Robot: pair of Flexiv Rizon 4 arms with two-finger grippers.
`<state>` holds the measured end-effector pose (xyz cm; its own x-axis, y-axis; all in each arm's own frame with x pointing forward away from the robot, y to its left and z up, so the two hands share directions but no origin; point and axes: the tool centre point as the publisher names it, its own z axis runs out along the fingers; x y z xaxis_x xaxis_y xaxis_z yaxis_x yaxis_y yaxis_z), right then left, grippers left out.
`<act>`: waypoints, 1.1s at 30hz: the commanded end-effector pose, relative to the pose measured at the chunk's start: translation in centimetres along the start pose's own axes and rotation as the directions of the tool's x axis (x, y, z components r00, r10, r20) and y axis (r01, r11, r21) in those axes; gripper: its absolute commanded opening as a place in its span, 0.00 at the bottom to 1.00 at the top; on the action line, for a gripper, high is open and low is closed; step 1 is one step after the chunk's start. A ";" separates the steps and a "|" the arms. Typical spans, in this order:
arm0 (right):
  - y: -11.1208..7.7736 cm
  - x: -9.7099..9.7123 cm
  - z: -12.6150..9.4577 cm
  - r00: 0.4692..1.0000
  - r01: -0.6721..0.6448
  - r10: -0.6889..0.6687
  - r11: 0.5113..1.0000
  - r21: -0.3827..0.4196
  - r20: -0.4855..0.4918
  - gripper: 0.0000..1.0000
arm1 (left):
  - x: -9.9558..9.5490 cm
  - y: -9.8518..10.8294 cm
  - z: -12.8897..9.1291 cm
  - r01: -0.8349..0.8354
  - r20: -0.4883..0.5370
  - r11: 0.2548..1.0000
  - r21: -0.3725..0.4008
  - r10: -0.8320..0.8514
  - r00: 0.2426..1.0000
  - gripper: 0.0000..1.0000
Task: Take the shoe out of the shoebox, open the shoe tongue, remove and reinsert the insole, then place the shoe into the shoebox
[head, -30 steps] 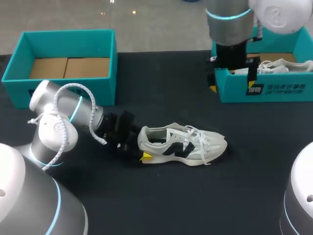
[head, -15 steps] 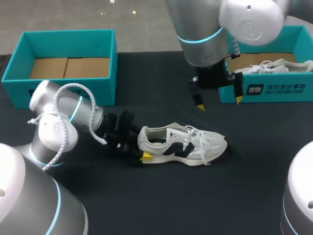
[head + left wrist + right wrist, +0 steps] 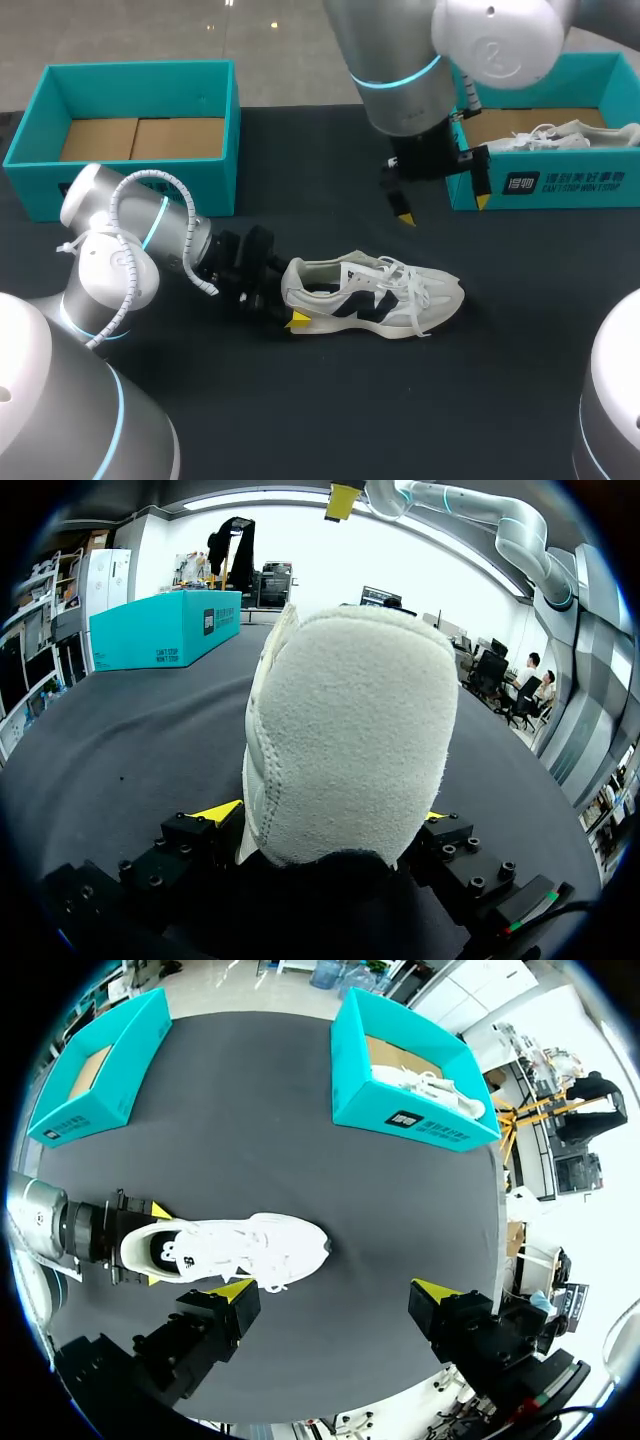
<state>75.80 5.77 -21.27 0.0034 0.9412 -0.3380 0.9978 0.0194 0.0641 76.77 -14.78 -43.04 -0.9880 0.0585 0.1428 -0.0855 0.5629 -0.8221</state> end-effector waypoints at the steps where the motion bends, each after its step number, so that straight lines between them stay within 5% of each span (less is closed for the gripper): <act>1: 0.0 4.2 0.4 0.999 0.029 -0.028 0.999 -0.017 0.020 1.00 | -0.1 0.2 0.1 0.000 0.000 1.000 -0.001 0.000 1.000 0.00; 17: -3.1 12.2 -0.4 0.991 0.071 -0.076 0.996 -0.048 -0.109 1.00 | -0.1 0.2 0.1 0.000 0.000 1.000 -0.001 0.000 1.000 0.00; 24: -4.5 15.8 1.3 0.987 0.066 -0.075 0.996 -0.065 -0.141 1.00 | -0.1 0.2 0.1 0.000 0.000 1.000 -0.001 0.000 1.000 0.00; 33: -3.6 16.6 4.0 0.990 0.049 -0.052 0.998 -0.027 -0.130 1.00 | -0.1 0.2 0.1 0.000 0.000 1.000 -0.001 0.000 1.000 0.00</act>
<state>71.78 19.71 -30.00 -0.0589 0.9746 -0.2160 0.9932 0.0789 0.0854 76.77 -14.78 -43.04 -0.9880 0.0586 0.1428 -0.0855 0.5628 -0.8222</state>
